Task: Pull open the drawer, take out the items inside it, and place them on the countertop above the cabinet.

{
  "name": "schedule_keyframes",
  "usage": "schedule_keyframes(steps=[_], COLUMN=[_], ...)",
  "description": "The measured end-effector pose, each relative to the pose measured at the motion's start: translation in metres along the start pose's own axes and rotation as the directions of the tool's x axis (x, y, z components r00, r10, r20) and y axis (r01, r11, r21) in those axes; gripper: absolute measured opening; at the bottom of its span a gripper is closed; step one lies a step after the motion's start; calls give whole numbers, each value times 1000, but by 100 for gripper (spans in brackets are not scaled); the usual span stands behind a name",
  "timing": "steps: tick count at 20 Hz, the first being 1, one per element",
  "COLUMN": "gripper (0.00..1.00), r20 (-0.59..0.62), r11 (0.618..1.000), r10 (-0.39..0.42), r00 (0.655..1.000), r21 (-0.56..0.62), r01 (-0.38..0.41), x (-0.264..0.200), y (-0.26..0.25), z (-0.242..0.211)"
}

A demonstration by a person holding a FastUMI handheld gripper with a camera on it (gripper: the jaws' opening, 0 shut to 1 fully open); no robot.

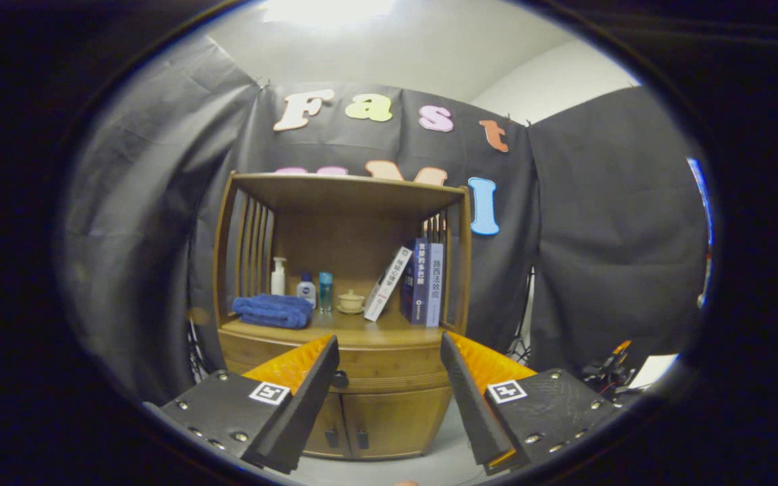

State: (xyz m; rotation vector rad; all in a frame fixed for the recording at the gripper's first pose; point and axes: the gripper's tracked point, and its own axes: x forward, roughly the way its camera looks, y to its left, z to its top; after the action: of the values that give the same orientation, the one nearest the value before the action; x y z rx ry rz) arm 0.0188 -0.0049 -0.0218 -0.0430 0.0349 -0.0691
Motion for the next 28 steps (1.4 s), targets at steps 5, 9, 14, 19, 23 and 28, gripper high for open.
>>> schedule_keyframes(steps=[5,9,14,19,23,28], gripper=[91,91,91,89,78,66], r20=[36,-31,-104,-202,-314,-314], r11=[998,991,974,974,976,977], r10=[42,104,160,179,194,173], r00=[998,994,982,963,929,934], r21=[47,83,175,177,159,174], r01=[-44,-101,-140,-144,-150,-123], x=[38,72,120,165,188,202], y=[25,56,88,103,113,112], z=[-15,-62,-116,-164,-202,-207])
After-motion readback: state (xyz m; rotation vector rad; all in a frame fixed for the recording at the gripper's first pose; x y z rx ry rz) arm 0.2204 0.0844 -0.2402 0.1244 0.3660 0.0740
